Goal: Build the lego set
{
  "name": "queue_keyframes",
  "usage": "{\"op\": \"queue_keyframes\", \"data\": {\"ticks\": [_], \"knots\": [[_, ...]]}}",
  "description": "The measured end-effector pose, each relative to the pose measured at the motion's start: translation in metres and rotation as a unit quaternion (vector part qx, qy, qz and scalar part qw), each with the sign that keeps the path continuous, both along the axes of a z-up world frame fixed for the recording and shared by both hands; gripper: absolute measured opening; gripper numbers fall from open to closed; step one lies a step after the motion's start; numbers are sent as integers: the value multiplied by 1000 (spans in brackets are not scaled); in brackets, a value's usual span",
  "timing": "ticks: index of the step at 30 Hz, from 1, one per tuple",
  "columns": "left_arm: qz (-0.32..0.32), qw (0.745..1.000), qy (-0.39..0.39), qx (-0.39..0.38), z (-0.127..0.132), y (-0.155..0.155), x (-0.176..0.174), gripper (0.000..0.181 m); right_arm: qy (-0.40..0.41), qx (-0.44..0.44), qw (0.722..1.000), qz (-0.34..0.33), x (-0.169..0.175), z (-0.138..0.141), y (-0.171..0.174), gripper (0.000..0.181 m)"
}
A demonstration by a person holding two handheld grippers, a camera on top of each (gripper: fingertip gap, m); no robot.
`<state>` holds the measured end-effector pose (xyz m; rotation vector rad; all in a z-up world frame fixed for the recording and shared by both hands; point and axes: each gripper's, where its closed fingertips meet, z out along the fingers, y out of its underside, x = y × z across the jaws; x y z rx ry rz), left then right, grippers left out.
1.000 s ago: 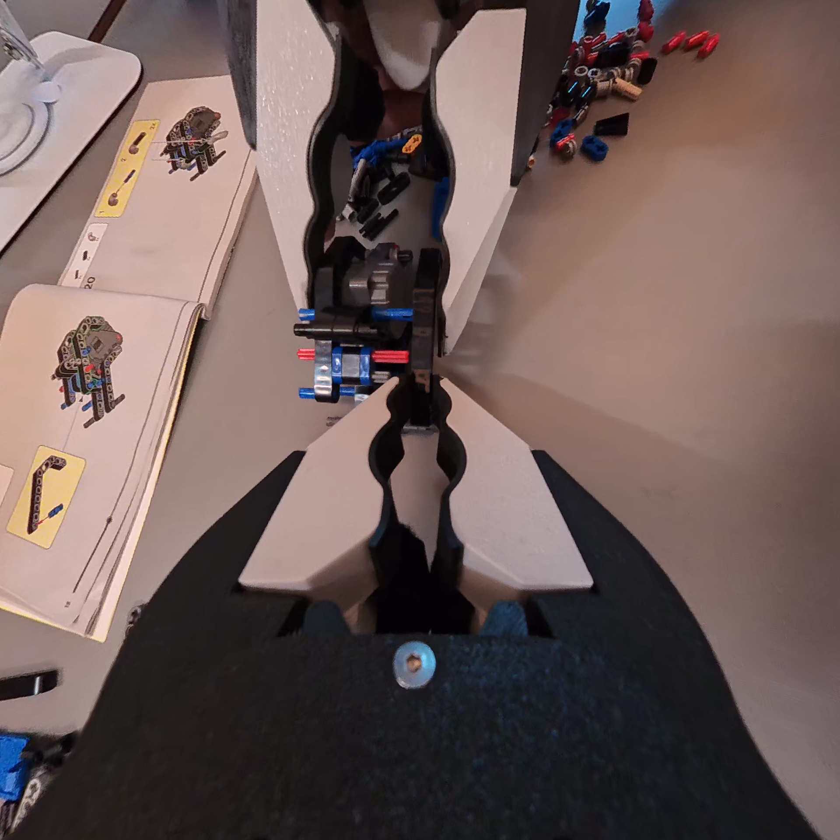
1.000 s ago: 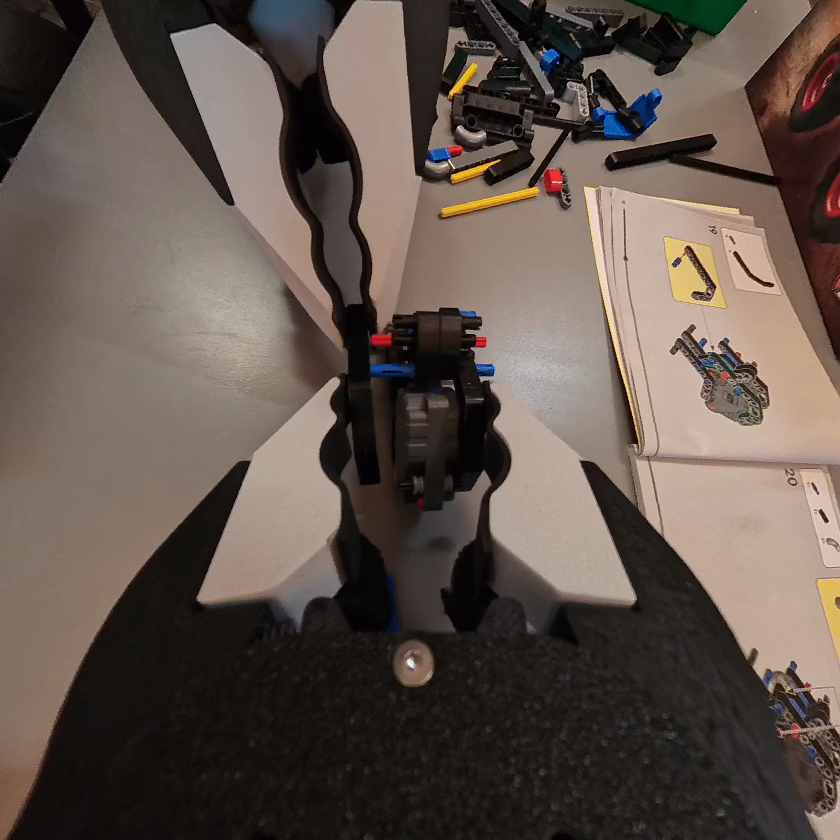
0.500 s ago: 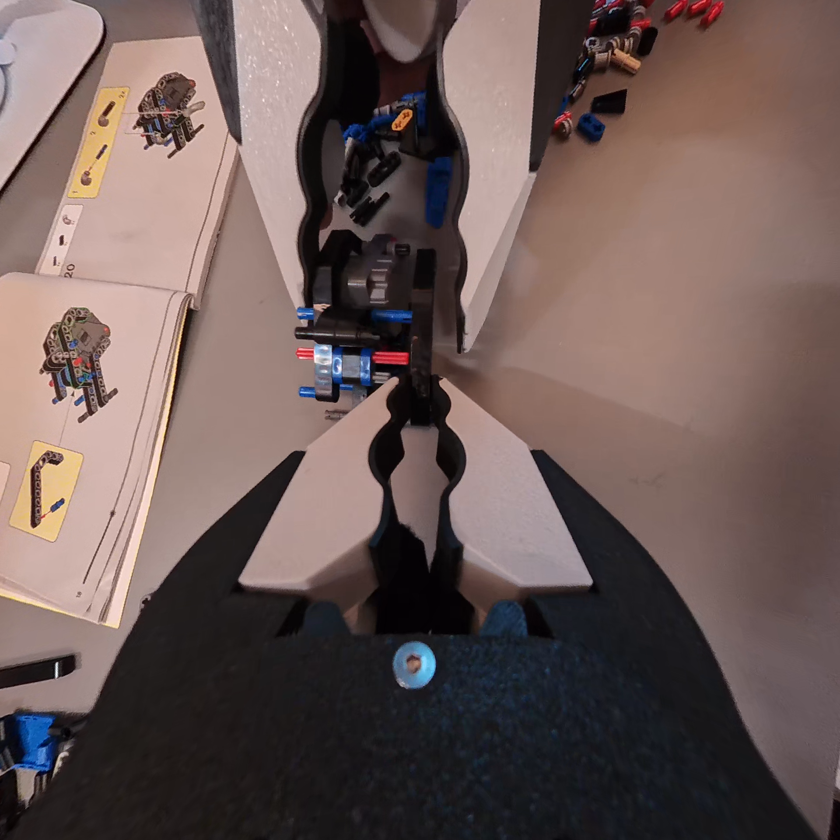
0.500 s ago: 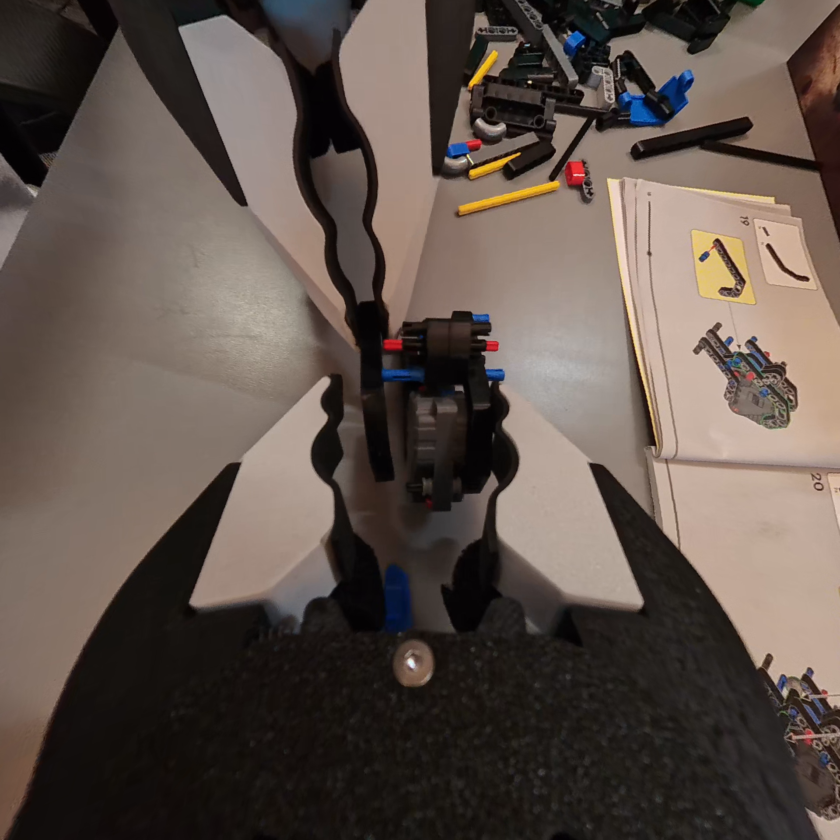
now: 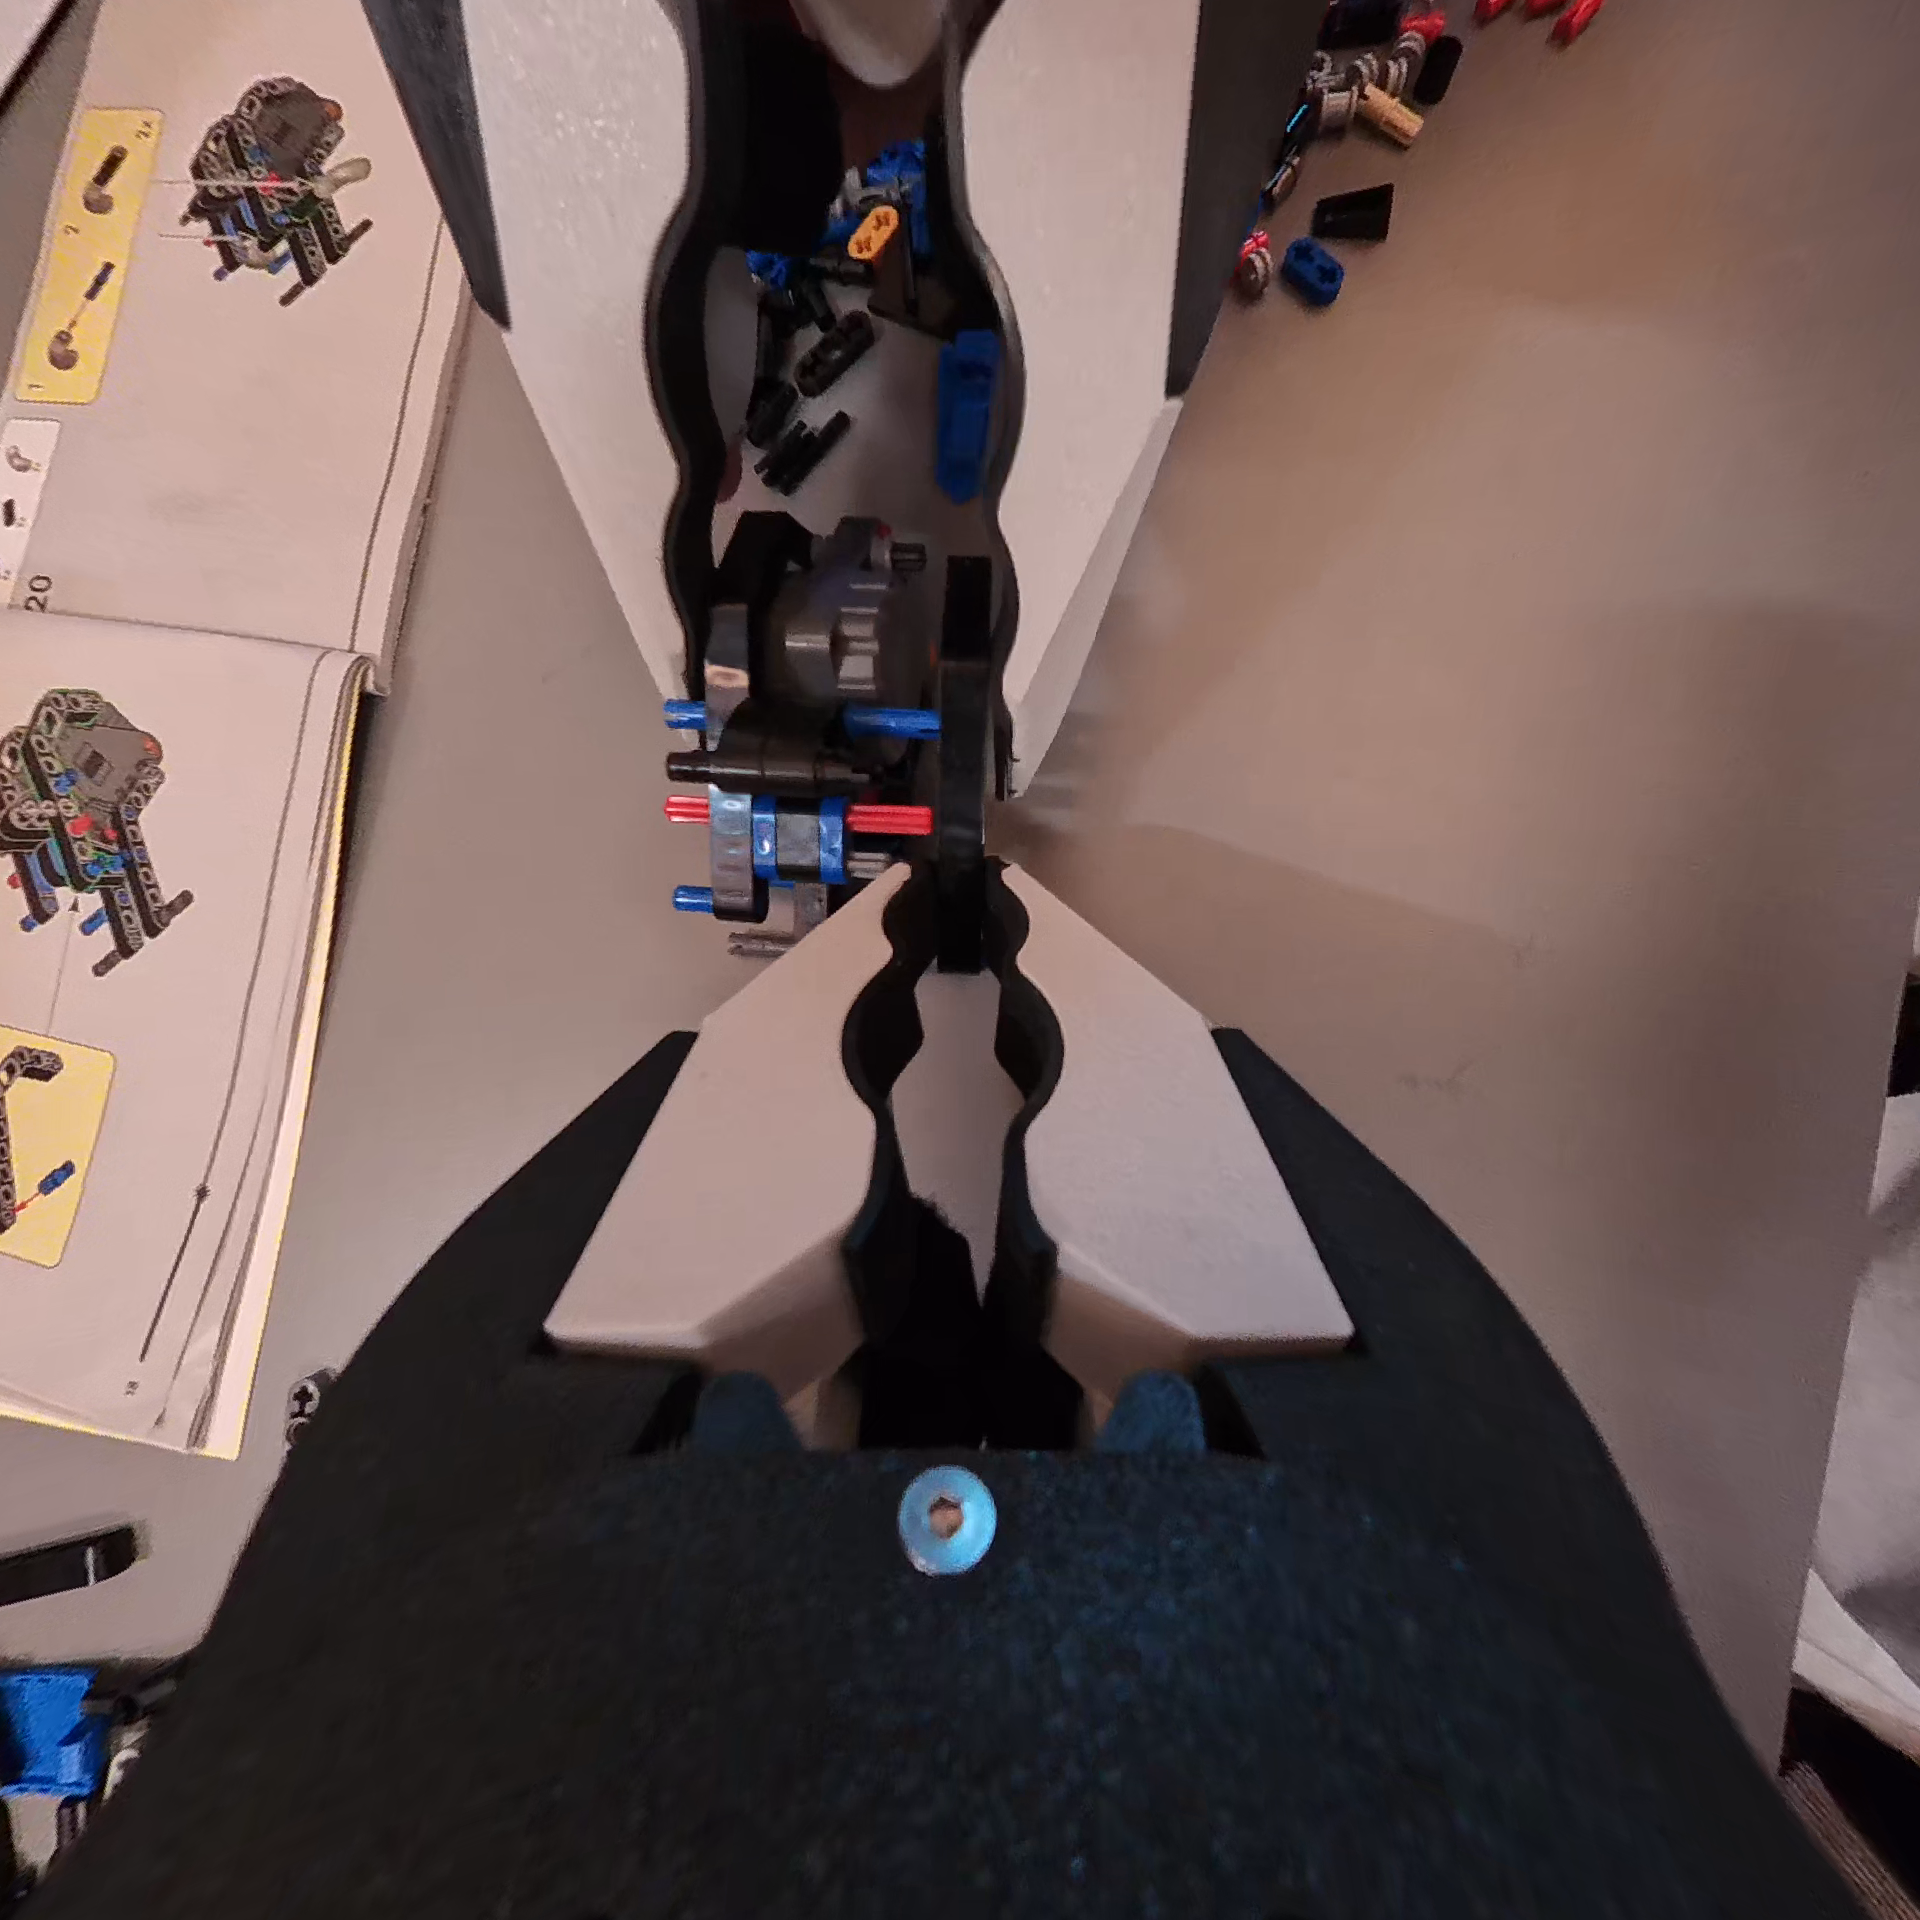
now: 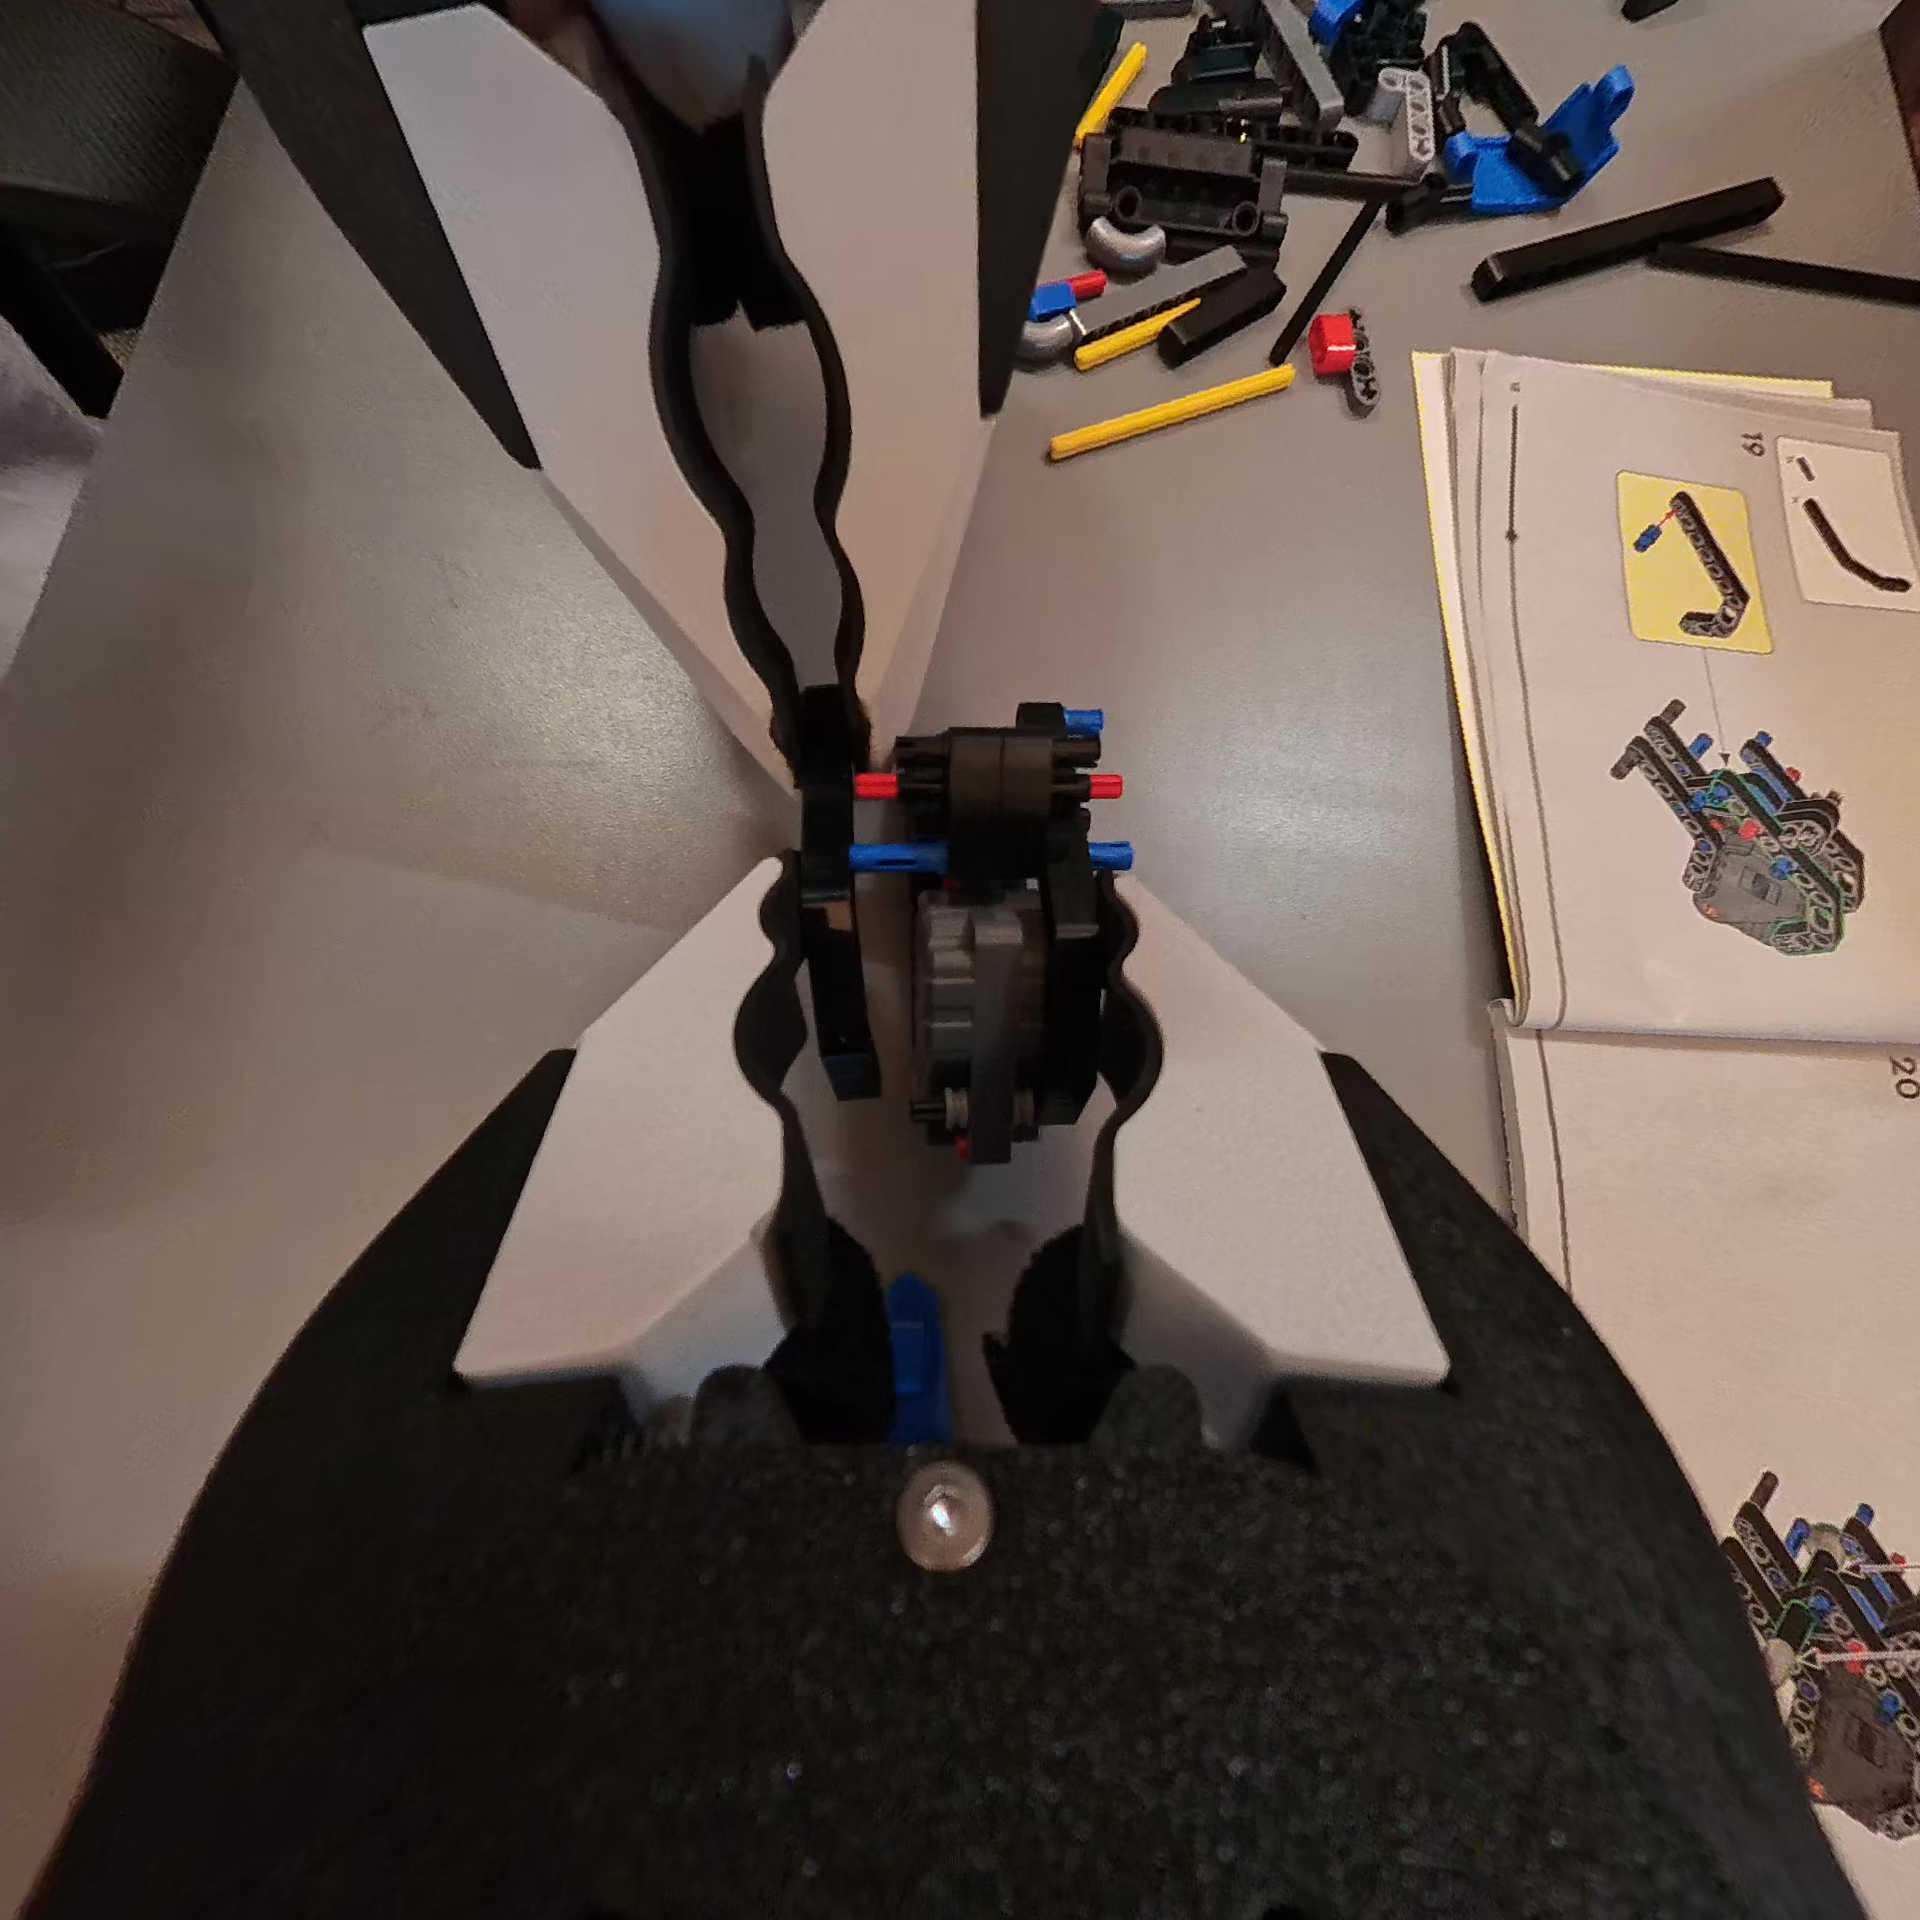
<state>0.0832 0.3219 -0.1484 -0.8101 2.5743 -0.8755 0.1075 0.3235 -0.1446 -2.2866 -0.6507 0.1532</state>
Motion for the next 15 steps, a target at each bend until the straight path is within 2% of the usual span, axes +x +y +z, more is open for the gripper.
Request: {"op": "queue_keyframes", "data": {"ticks": [8,12,15], "knots": [[-22,999,38,7,0,1,-2,6,-21,-2,1000,-3,1,-1,0,54],[-30,998,49,9,0,-1,-3,6,-15,-11,1000,-4,-3,-3,0,65],[-34,998,55,7,0,-2,-4,6,-15,-12,1000,-9,0,-2,-1,55]]}}
